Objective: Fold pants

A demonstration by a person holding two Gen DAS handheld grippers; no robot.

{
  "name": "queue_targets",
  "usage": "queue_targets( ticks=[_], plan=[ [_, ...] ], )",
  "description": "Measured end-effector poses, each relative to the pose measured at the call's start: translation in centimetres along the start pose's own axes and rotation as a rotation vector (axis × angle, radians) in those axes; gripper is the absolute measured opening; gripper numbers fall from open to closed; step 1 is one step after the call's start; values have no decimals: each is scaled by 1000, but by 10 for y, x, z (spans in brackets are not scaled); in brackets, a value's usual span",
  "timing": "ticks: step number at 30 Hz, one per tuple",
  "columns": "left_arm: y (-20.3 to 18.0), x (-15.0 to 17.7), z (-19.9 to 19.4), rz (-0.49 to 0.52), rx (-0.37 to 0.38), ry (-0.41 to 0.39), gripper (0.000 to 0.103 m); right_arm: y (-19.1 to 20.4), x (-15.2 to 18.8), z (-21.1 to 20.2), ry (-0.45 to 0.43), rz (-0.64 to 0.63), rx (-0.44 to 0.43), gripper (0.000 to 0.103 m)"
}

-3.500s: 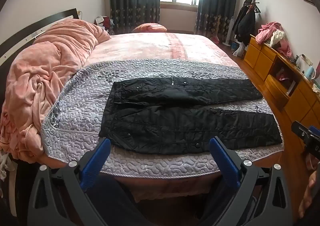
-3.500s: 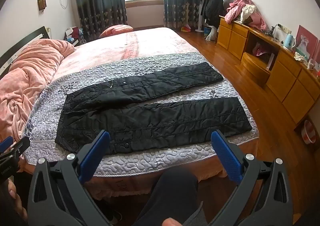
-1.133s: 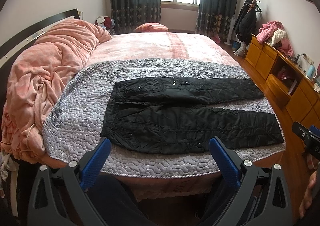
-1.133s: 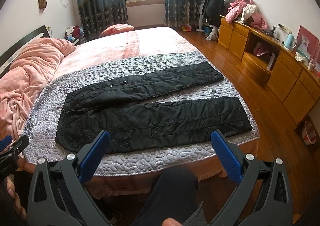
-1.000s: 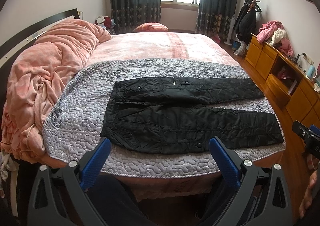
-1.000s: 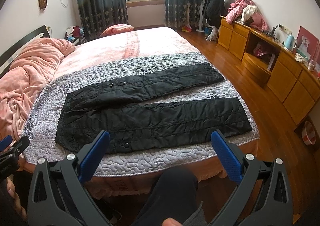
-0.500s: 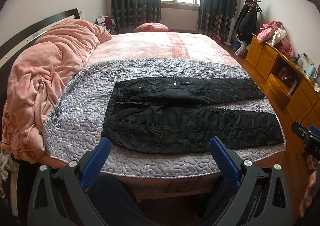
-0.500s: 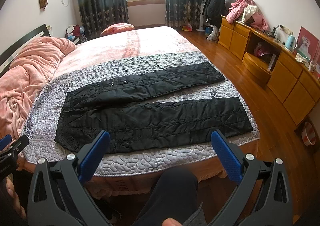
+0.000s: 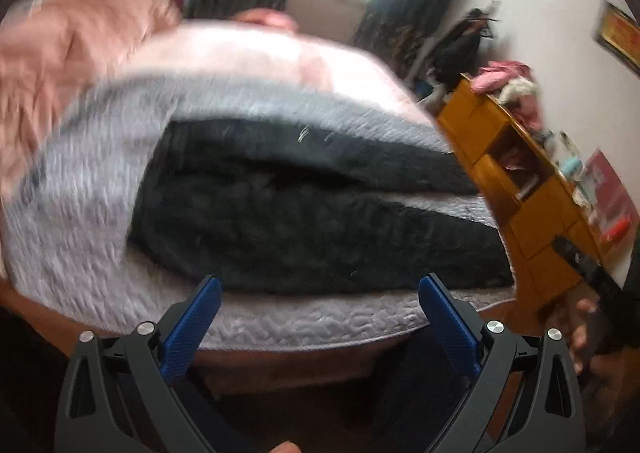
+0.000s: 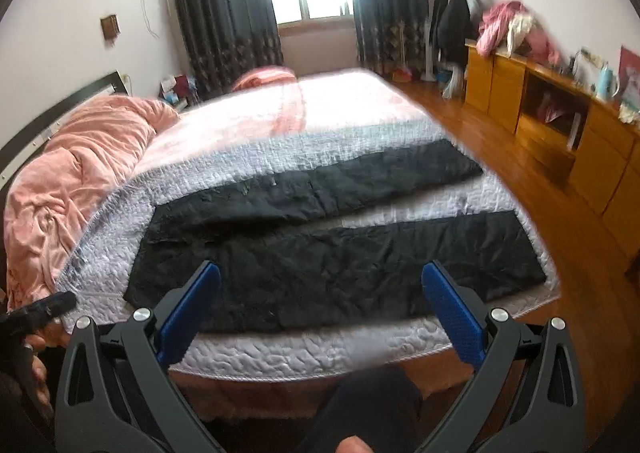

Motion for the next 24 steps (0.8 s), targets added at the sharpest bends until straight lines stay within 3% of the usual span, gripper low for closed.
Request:
queue_targets(
  ticks=[3,4,7,10,13,15,16,19,21,24],
  plan=[
    [68,3,41,-74,-60,93,98,-27,19,53,161,81,-67,100],
    [95,2,51,-148,-20,102,98,-36,28,68,200,91,-51,100],
    [161,-1,77,-334,29,129,99,-54,47,85,222,95,-8,100],
    [197,2,108,-463,83,212,99,-61,57,91,206,104,-7,100],
    [216,-4,126,-461,85,234,99,-68,67,102,226,139,-32,100],
    [239,-10,134,-481,-28,208,98,-74,72,108,250,167,-39,100],
    [249,-15,137,-492,-40,187,98,-76,73,113,261,175,-40,100],
    [280,-19,152,-607,-28,171,97,-76,76,118,274,188,-44,100],
    [289,-17,166,-627,-14,188,78,-76,78,121,284,192,-45,100],
    [285,-15,181,-611,10,220,74,-79,80,126,302,209,-48,100]
  ],
)
Point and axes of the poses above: each gripper's, at about its wrist camera, not at the fingertips, and z roughly the way its jaws point, y to its left, x to its underside, the point moved 4 cm from there along z, roughly the way its jaws point, and after that the axes turned 5 degrees about x, right-handed, at the moved point
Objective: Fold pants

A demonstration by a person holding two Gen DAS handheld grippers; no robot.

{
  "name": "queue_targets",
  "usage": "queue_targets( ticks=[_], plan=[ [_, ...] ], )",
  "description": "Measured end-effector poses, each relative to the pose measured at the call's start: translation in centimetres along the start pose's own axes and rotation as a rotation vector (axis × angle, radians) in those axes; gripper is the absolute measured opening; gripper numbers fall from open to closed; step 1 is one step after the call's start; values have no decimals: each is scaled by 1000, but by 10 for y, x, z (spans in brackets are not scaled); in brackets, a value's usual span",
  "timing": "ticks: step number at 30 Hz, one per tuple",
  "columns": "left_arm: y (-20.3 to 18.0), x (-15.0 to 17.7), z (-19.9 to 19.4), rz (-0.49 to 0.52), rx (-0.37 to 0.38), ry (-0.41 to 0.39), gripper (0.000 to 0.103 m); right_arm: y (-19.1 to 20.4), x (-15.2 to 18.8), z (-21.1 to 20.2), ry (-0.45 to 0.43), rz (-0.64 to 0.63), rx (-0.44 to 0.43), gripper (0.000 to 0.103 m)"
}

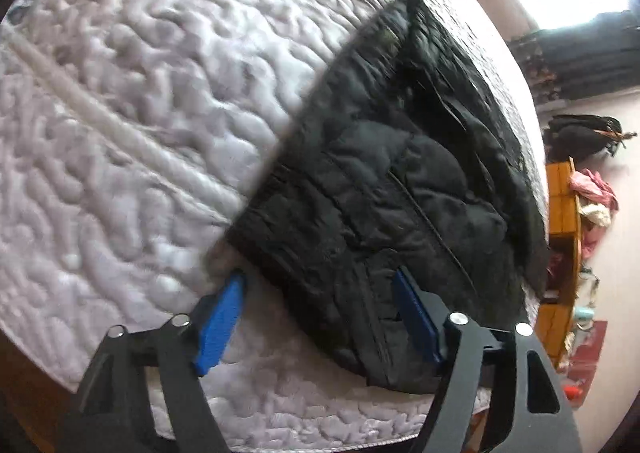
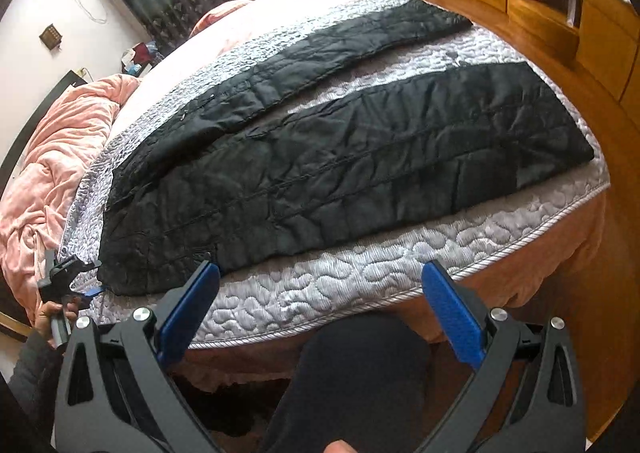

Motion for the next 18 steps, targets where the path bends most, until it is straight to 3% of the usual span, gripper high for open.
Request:
queue_targets(
  ticks=[4,5,6,8,9,10,11,13,14,15,16,18],
  plan=[
    [-10,4,4,16,-7,3,74,-11,-3,8,15,35,-24,100],
    [-10,5,4,23,-13,-5,70,-17,-4,11,27,57,-46,100],
    [-13,7,5,31,-29,-16,57,-23,-5,13,32,79,-60,99],
    [-11,8,6,22,-47,-31,45,-50,-11,19,41,171,-100,73],
    [-8,8,7,7,-31,-35,40,-68,-14,25,61,239,-122,34],
    [-5,7,7,-3,-12,-28,40,-94,-17,35,108,326,-153,13],
    [-4,7,8,-10,-2,-26,40,-116,-20,42,132,393,-179,13],
    [1,7,11,-32,26,-17,44,-161,-30,47,119,485,-169,30],
    [3,8,9,-47,52,-16,57,-179,-34,47,102,514,-156,57],
    [6,7,8,-60,87,-18,70,-203,-39,46,71,561,-134,74],
    [4,7,8,-66,108,-21,72,-233,-43,42,29,637,-98,74],
    [0,7,11,-46,76,-22,72,-268,-49,43,2,721,-128,74]
  ],
)
Point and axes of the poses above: each gripper's, at about its wrist camera, not at the fingertips, and z roughly the way its jaws point, y to its left, x to its underside, the point moved 4 cm from there along z, roughly the way its jaws point, and after that the axes turned 5 degrees about x, right-handed, at the moved point
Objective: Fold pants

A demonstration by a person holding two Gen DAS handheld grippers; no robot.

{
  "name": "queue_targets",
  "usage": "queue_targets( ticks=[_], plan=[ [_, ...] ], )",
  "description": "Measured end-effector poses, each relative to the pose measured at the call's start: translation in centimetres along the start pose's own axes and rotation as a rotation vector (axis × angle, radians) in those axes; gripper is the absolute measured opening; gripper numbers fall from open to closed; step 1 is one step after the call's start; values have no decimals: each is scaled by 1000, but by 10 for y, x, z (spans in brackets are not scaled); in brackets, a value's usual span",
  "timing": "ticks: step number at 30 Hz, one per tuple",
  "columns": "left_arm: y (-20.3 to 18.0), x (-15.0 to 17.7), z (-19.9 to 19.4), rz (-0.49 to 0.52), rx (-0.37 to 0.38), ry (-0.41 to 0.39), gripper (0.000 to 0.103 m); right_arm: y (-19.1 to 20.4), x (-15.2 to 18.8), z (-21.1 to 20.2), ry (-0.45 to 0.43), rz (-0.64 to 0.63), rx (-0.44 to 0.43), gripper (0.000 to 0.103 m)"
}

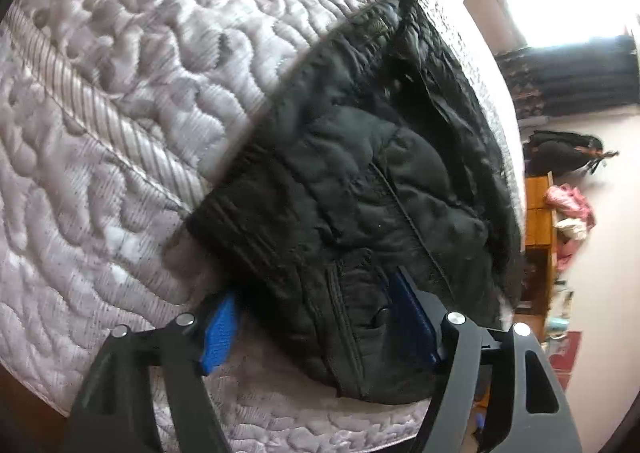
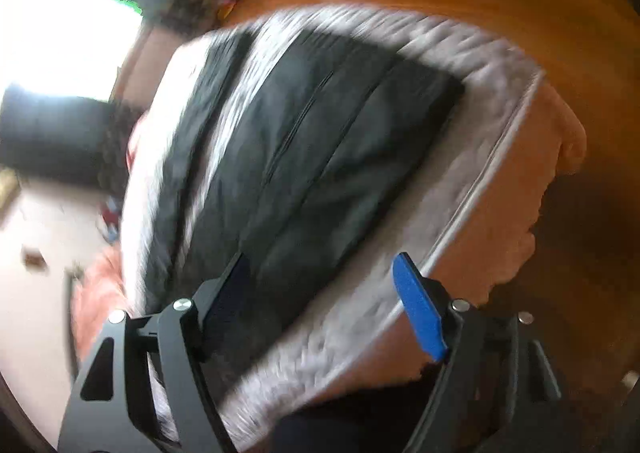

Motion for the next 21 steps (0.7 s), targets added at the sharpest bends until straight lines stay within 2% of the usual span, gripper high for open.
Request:
queue_targets(
  ticks=[1,2,3,4,6,8,9,10,13,15,21],
  plan=[
    [-5,0,3,17,-26,-1,69,-13,-16,-2,-21,59,-22,74],
    [-8,0,5,22,-54,-7,62,-20,-26,-3,-35,84,-34,74],
    [-8,0,7,17,-92,-16,50,-26,-35,-2,-43,104,-41,74],
    [-9,0,9,7,-106,-23,47,-33,-45,1,-49,126,-37,74],
    [-5,2,7,-20,-87,-37,38,-41,-53,9,-40,156,-18,74],
    [-3,3,5,-37,-69,-51,32,-42,-56,17,-30,168,-46,67],
    [-2,3,3,-40,-66,-56,30,-39,-59,21,-27,161,-62,60],
    [-3,4,2,-48,-62,-66,29,-36,-60,25,-25,150,-54,58],
    [-3,4,-2,-71,-56,-87,25,-36,-63,35,-11,146,-39,26],
    [0,4,-7,-90,-61,-109,21,-36,-62,39,-7,141,-39,23],
    [22,0,-33,-134,-67,-163,20,-22,-50,40,26,79,-67,15]
  ],
)
Point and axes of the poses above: each gripper's, at about its wrist camera, not at the fingertips, and z roughly the way its jaws point, y to its left, x to its underside, the point moved 4 cm from there along z, roughly the way its jaws point, and after that the axes turned 5 degrees about x, right-handed, at the moved point
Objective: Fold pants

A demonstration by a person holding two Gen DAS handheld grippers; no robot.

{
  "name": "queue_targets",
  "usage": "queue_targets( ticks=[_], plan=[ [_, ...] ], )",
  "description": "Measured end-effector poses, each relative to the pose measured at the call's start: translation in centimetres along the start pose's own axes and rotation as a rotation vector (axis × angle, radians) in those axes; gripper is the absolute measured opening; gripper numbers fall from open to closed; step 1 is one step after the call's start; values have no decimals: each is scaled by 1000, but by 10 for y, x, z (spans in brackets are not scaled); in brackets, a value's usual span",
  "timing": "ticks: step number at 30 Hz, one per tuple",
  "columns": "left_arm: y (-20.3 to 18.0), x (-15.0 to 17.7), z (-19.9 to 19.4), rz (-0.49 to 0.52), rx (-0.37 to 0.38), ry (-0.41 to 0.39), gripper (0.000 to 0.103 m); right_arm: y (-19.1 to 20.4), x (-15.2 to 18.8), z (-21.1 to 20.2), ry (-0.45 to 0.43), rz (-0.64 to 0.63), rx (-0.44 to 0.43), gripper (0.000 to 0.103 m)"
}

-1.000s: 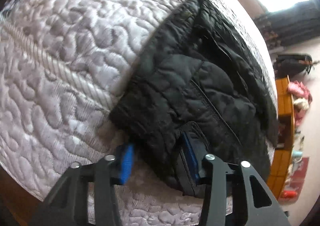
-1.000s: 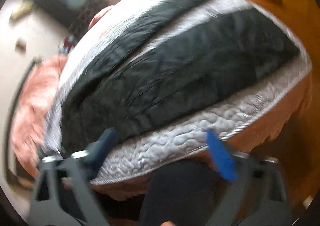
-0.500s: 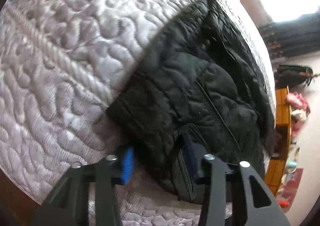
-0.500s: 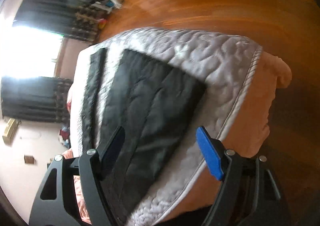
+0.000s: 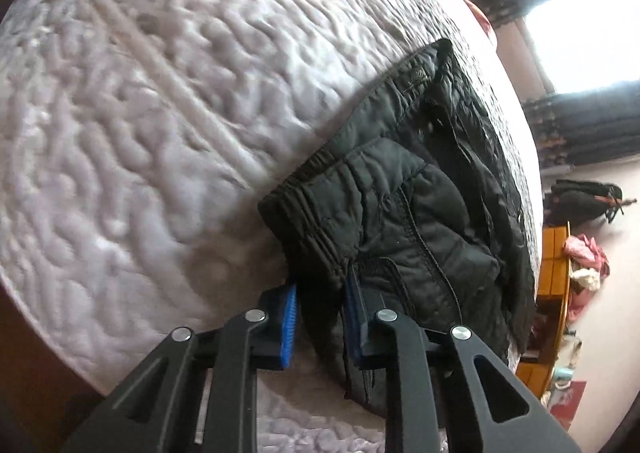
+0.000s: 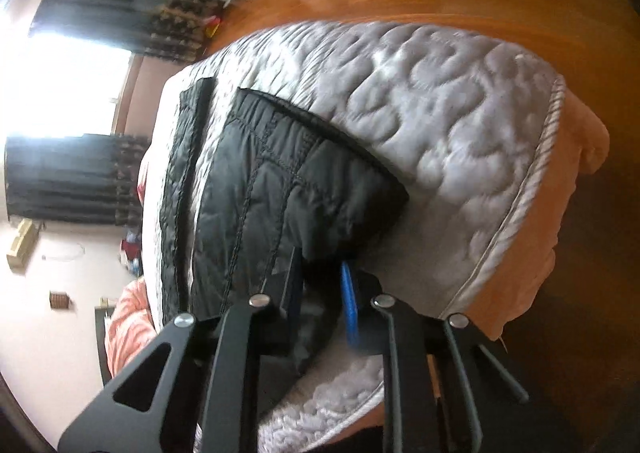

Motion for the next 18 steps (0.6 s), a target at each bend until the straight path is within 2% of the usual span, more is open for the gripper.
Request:
queue_targets(
  ticks=[4,7,9,12,13,15,17,18],
  plan=[
    [21,-10,-16,-33,-26,-30,20,18,21,3,41,-53,-22,13],
    [37,-14,-23,-52,-51,-32,20,25,32,15,82,-94,13,14],
    [38,-13,-20,-42,-52,-21,21,26,34,20,85,-126,57,22],
    [30,-13,-20,-6,-60,-13,27,29,35,14,66,-178,199,42],
    [31,-12,-23,-8,-63,-10,29,34,34,3,23,-216,258,42],
    [34,-15,-36,-5,-66,-34,60,50,40,-14,-39,-294,294,43],
    [31,-17,-56,43,-134,-96,71,73,49,-21,-65,-409,288,52],
    [26,-19,-61,77,-165,-113,72,78,49,-19,-59,-442,288,57]
  ],
)
Point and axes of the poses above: each gripper's, at about its wrist camera, not at the fingertips, and z roughly the way its jaws point, y to its left, x to its underside, the point moved 4 cm from there along z, roughly the way its jaws point, and after that the axes turned 5 degrees about x, right-handed, at the moved point
